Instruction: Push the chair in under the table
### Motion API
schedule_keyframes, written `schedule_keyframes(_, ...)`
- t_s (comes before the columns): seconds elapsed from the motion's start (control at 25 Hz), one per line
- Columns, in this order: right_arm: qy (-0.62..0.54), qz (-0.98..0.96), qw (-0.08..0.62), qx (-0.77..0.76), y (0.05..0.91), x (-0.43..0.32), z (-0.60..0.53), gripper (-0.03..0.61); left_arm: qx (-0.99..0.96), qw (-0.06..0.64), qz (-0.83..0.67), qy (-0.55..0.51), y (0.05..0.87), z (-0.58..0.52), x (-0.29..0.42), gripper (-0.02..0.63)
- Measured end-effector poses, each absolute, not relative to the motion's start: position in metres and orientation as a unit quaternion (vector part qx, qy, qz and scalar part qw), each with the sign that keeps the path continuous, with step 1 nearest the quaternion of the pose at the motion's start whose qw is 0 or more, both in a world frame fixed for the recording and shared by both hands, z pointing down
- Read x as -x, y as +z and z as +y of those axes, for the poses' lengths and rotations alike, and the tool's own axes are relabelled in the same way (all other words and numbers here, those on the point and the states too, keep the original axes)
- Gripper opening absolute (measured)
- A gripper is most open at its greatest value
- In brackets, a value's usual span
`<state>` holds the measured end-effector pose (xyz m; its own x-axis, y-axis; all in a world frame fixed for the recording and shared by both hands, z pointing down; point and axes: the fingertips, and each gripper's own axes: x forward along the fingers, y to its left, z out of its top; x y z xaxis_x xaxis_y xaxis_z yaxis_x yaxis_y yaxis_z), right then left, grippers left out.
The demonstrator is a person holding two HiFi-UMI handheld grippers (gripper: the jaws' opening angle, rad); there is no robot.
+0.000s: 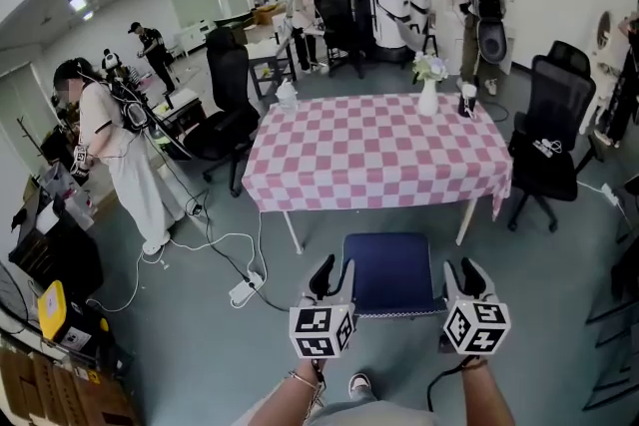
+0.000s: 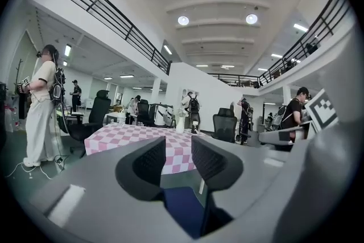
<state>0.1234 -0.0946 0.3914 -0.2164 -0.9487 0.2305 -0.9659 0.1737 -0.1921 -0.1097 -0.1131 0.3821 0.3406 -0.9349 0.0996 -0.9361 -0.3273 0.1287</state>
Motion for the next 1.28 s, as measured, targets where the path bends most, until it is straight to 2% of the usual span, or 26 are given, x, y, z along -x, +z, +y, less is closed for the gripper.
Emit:
schedule_keyframes(0.36,0.163,-0.749,0.041,-0.641,0.405,-0.127,-0.143,0.147,-0.824,0.110,-0.555,0.025,0.405,-0.178,0.119,0.138)
schedule_keyframes(0.84,0.160,-0.790,0.081,-0.587,0.415,-0.121,-0.163,0.147,-0.812,0.132,-0.568,0.037,0.419,-0.173,0.116,0.130)
schedule_keyframes(1.12,0.150,-0.881,0.165,-0.416,0.428,-0.086,-0.135,0.147,-0.861,0.138,-0.477,0.111,0.433,-0.142,0.094,0.132)
schedule_keyframes(1.28,0.118,-0.918,0.243,-0.290,0.448,-0.063,-0.101,0.147,-0.889,0.127,-0.402,0.179,0.450,-0.117,0.080,0.130)
